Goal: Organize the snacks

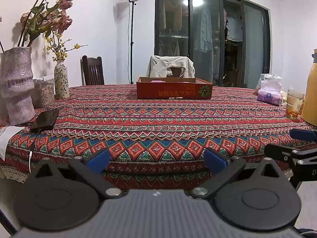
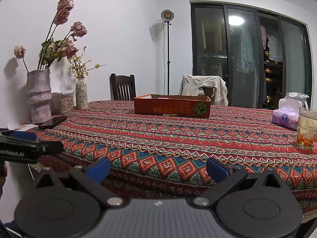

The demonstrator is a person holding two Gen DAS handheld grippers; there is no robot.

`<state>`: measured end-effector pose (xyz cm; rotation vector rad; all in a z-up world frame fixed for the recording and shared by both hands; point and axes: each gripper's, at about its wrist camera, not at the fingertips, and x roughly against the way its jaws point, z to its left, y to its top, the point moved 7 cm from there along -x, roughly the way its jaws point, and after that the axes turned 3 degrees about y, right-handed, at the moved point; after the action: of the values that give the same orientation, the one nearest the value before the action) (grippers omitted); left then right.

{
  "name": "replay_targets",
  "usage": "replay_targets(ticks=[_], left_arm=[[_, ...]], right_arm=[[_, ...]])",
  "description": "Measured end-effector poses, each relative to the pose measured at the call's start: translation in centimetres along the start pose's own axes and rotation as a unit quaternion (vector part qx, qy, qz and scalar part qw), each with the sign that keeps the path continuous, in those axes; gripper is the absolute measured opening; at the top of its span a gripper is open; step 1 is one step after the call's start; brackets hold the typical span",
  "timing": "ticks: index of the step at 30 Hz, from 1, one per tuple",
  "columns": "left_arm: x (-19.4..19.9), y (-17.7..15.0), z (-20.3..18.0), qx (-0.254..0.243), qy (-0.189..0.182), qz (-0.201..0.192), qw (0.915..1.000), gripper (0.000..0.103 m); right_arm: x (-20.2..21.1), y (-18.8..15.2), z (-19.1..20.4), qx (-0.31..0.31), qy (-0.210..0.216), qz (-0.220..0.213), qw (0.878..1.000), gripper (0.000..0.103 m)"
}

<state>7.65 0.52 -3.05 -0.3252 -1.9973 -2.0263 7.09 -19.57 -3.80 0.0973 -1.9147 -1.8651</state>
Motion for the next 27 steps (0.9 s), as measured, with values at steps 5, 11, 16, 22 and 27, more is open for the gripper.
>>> replay_targets(ticks=[5,11,16,22,27], left_arm=[[0.01,-0.08,0.02,0.001,0.000,0.001,1.0000,0.103],[-0.03,-0.09,0.04,0.000,0.000,0.001,1.0000,0.103],[0.01,-0.02,0.05,0.000,0.000,-0.001,1.0000,0.103],[0.02,-0.04,0.09,0.000,0.000,-0.001,1.0000,0.103],[0.05,-0.02,0.12,0.000,0.000,-0.002,1.0000,0.103]], right_arm=[[0.02,-0.05,0.04,0.002,0.003,-0.001,1.000,0.103],[0.10,0.04,0.06,0.002,0.002,-0.002,1.000,0.103],[0.28,0.10,0.05,0.004,0.001,-0.004,1.000,0.103],[0.21,0.12,0.14,0.005,0.002,-0.003,1.000,0.103],[0.21,0.15,0.17,0.005,0.002,-0.003,1.000,0.103]])
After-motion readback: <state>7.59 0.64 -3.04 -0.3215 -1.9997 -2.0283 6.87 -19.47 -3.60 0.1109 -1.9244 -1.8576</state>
